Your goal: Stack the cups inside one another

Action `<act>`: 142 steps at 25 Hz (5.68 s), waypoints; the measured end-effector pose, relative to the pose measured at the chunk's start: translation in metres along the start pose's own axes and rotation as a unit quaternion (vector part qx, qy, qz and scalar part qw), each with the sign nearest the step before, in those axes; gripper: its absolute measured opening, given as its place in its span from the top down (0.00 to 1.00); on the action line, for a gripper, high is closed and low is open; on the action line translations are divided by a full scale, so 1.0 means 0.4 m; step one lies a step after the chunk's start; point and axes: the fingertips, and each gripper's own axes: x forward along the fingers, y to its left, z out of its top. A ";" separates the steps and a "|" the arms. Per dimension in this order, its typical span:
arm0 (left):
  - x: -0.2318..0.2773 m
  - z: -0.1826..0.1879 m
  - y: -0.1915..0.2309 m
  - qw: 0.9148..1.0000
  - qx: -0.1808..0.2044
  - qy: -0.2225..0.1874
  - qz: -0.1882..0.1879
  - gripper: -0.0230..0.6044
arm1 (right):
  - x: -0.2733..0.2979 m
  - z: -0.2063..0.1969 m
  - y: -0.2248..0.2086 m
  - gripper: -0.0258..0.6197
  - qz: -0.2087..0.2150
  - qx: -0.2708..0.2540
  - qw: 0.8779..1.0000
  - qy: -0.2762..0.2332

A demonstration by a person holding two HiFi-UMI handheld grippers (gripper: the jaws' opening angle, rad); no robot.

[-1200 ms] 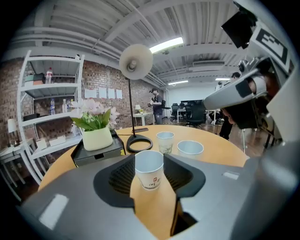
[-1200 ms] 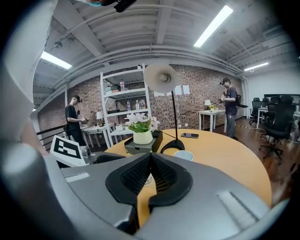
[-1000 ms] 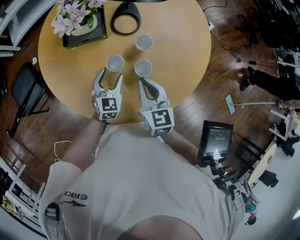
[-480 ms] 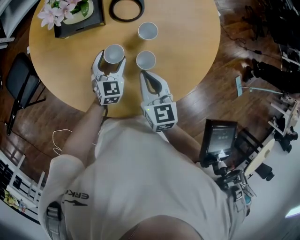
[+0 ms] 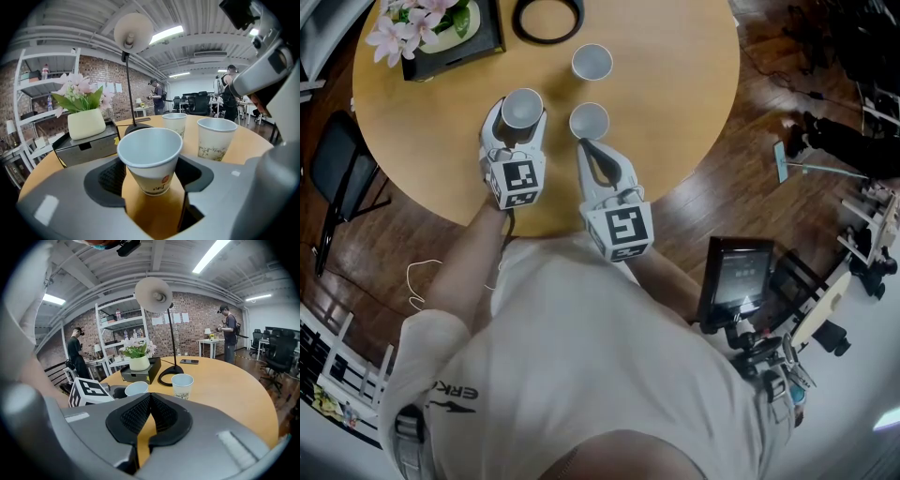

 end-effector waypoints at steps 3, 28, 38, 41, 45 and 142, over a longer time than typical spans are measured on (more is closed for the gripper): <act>-0.007 0.016 0.006 1.000 0.004 -0.009 0.001 0.44 | 0.001 0.009 0.001 0.94 0.000 -0.002 1.000 -0.006; -0.171 0.324 -0.105 0.987 0.080 -0.125 -0.065 0.44 | -0.170 0.165 -0.025 0.94 -0.070 -0.002 0.988 -0.136; -0.195 0.397 -0.207 0.975 0.115 -0.153 -0.110 0.44 | -0.261 0.172 -0.075 0.94 -0.115 0.016 0.979 -0.166; -0.192 0.403 -0.239 0.972 0.123 -0.155 -0.123 0.44 | -0.276 0.169 -0.092 0.94 -0.124 0.020 0.977 -0.170; -0.178 0.393 -0.269 0.971 0.129 -0.148 -0.137 0.44 | -0.282 0.159 -0.116 0.94 -0.133 0.028 0.976 -0.169; -0.202 0.366 -0.203 0.979 0.048 -0.144 -0.138 0.68 | -0.227 0.188 -0.092 0.94 -0.117 0.015 0.981 -0.152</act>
